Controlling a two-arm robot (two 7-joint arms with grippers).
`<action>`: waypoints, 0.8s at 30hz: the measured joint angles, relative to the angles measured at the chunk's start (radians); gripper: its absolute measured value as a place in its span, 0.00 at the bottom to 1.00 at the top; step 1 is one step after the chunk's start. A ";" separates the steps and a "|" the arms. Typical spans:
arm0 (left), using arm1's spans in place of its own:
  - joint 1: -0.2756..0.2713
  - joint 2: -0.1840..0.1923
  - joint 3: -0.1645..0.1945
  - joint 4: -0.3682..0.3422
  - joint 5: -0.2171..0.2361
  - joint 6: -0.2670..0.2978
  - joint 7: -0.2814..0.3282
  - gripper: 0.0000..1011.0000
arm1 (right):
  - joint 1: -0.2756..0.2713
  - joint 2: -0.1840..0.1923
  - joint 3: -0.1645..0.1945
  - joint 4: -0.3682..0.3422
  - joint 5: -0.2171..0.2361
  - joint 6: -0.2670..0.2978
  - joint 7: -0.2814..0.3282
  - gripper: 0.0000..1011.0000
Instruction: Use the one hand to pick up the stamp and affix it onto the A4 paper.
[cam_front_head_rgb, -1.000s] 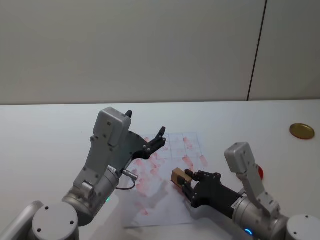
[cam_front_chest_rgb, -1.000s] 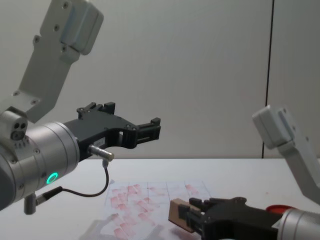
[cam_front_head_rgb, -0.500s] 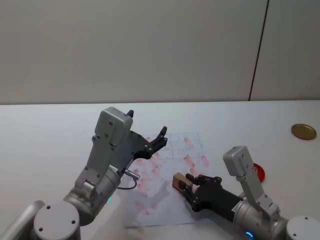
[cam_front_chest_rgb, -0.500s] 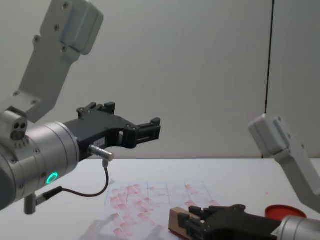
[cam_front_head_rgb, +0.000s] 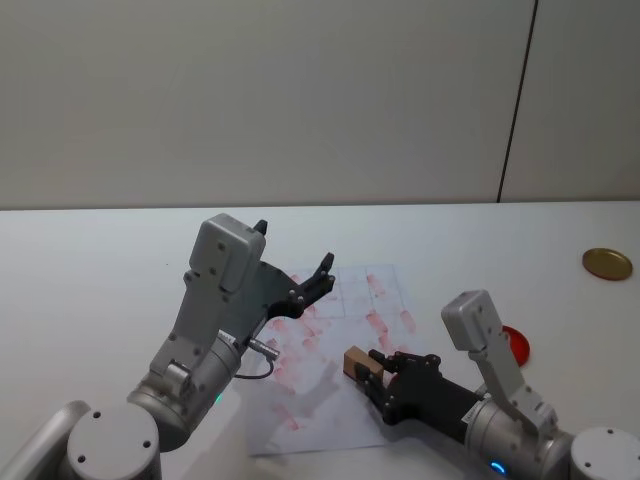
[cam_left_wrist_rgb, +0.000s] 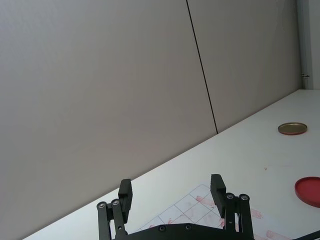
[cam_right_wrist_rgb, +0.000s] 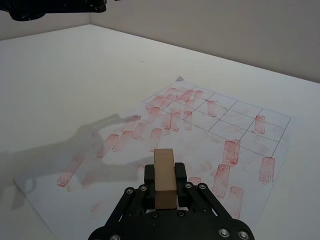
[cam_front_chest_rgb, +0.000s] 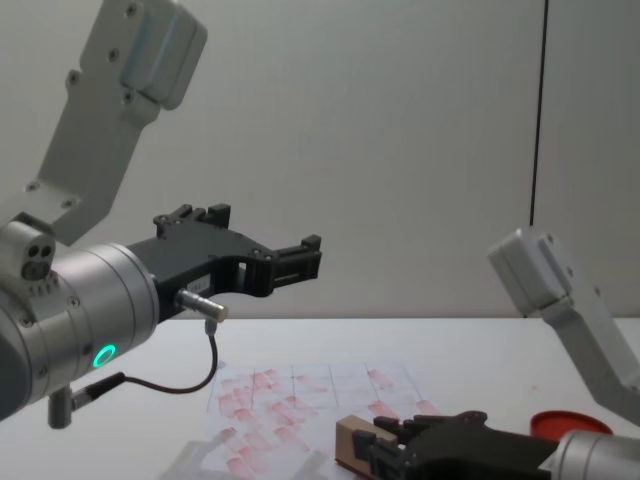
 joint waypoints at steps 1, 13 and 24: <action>0.000 0.000 0.000 0.000 0.000 0.000 0.000 0.98 | 0.000 0.000 0.000 -0.001 0.000 0.001 0.000 0.22; 0.000 0.000 0.000 0.000 0.000 0.000 0.000 0.98 | -0.009 0.011 0.009 -0.038 0.040 -0.011 -0.015 0.22; 0.000 0.000 0.000 0.000 0.000 0.000 0.000 0.98 | -0.023 0.037 0.040 -0.096 0.086 -0.037 -0.073 0.22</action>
